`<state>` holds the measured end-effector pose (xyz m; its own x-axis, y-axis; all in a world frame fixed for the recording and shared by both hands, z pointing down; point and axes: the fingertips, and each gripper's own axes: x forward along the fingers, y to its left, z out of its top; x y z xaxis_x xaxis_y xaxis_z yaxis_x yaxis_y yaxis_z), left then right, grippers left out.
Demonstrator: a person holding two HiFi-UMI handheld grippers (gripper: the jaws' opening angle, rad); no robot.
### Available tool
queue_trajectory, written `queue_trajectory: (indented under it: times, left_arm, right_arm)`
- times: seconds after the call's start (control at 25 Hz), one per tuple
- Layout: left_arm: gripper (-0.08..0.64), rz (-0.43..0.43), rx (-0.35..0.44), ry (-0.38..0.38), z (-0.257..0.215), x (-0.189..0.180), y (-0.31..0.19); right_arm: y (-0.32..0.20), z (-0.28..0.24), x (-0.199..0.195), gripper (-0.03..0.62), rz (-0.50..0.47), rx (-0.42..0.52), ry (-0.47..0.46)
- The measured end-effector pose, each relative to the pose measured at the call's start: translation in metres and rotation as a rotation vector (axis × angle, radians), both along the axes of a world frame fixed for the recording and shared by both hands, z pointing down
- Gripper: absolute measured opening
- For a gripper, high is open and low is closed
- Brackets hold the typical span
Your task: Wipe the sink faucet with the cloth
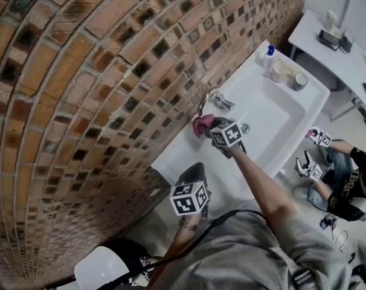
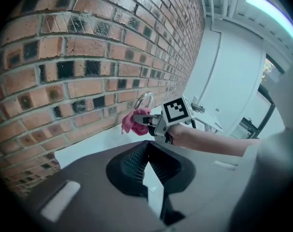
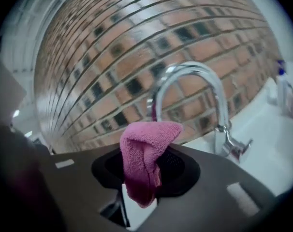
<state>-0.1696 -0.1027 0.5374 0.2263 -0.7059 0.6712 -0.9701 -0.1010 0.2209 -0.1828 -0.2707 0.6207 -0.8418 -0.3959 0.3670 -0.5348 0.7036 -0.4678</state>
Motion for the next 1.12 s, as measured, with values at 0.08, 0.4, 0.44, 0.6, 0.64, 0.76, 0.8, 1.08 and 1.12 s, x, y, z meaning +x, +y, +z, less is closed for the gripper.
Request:
queue_trajectory:
  times: [0.08, 0.4, 0.44, 0.6, 0.64, 0.76, 0.8, 1.08, 1.12]
  left_arm:
    - [0.015, 0.008, 0.005, 0.001, -0.002, 0.002, -0.001]
    - [0.015, -0.016, -0.009, 0.002, 0.001, -0.008, 0.005]
    - [0.015, -0.017, -0.012, 0.003, 0.002, -0.008, 0.007]
    - [0.015, -0.031, -0.017, 0.005, 0.003, -0.014, 0.010]
    - [0.015, -0.035, -0.018, 0.005, 0.003, -0.016, 0.010]
    - [0.015, -0.040, -0.021, 0.004, 0.003, -0.019, 0.010]
    - [0.015, -0.039, -0.023, 0.004, 0.003, -0.018, 0.010]
    - [0.015, -0.035, -0.033, -0.004, 0.005, -0.022, 0.006]
    - [0.015, -0.039, -0.034, -0.005, 0.005, -0.024, 0.005]
  right_arm:
    - [0.018, -0.027, -0.010, 0.137, -0.075, 0.193, 0.051]
    - [-0.040, -0.095, 0.017, 0.146, 0.051, 0.705, 0.348]
    - [-0.043, -0.097, 0.021, 0.147, 0.058, 0.733, 0.368]
    - [-0.074, -0.104, 0.056, 0.143, 0.234, 0.697, 0.354]
    - [-0.085, -0.103, 0.066, 0.141, 0.276, 0.664, 0.340]
    - [-0.117, -0.086, 0.093, 0.132, 0.354, 0.538, 0.334]
    - [-0.127, -0.076, 0.101, 0.130, 0.362, 0.486, 0.328]
    - [-0.153, 0.017, 0.113, 0.123, 0.258, 0.271, 0.500]
    - [-0.152, 0.026, 0.112, 0.123, 0.249, 0.253, 0.513]
